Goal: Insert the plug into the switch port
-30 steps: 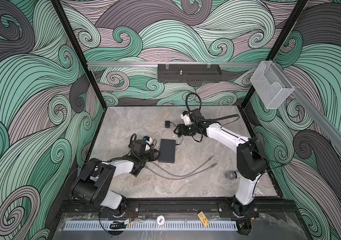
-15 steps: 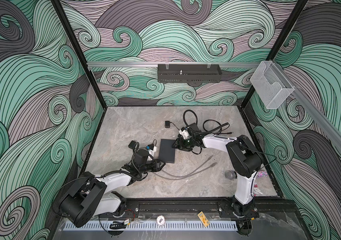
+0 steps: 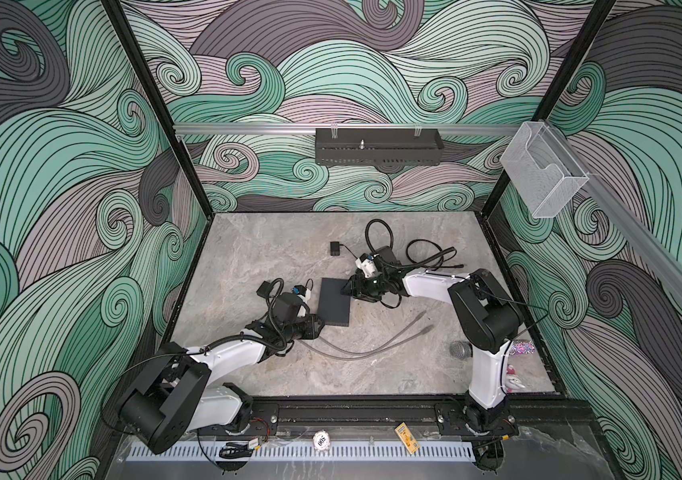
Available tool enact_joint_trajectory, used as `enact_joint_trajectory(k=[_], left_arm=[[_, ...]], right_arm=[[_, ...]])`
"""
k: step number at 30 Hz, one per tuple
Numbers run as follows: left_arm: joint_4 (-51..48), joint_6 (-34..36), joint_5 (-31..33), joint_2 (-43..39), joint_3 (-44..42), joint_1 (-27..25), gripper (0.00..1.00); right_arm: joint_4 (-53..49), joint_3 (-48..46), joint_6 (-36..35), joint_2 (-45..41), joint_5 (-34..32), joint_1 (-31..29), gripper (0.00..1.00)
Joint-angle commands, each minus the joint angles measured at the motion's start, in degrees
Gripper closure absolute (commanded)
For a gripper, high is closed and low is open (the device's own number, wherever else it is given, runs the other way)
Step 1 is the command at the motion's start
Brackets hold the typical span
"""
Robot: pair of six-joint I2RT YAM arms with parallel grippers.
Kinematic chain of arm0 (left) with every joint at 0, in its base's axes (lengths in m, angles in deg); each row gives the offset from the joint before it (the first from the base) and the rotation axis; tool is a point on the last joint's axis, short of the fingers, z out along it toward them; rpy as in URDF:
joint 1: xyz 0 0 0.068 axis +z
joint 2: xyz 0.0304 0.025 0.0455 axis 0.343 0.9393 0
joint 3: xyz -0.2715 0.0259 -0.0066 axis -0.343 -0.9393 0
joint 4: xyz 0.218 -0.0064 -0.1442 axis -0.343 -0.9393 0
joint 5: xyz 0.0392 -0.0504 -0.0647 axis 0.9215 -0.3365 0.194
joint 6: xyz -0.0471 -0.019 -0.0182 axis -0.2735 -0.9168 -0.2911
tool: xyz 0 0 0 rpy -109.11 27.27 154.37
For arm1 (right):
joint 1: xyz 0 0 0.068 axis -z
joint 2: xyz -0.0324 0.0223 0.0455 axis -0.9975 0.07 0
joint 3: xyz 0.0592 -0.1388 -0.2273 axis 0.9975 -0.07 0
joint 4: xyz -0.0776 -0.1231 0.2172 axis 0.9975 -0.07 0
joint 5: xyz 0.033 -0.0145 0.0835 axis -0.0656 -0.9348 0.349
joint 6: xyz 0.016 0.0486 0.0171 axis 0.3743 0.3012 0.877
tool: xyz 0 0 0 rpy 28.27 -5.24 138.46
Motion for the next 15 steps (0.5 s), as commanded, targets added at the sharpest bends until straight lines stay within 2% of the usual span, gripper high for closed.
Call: enact_joint_trajectory(k=[1, 4, 9, 15], left_arm=[[0.36, 1.61, -1.93, 2.92, 2.66, -0.2, 0.56], [2.64, 2.37, -6.14, 5.2, 3.59, -0.2, 0.55], [2.05, 3.6, -7.13, 6.43, 4.88, -0.2, 0.55], [7.92, 0.88, -12.2, 12.17, 5.21, -0.52, 0.55]], right_arm=[[0.77, 0.93, 0.48, 0.8, 0.81, -0.32, 0.36], [0.62, 1.1, 0.29, 1.15, 0.86, -0.33, 0.36], [-0.24, 2.0, -0.32, 2.02, 1.06, -0.66, 0.35], [-1.6, 3.95, -1.22, 3.05, 1.5, -0.8, 0.35]])
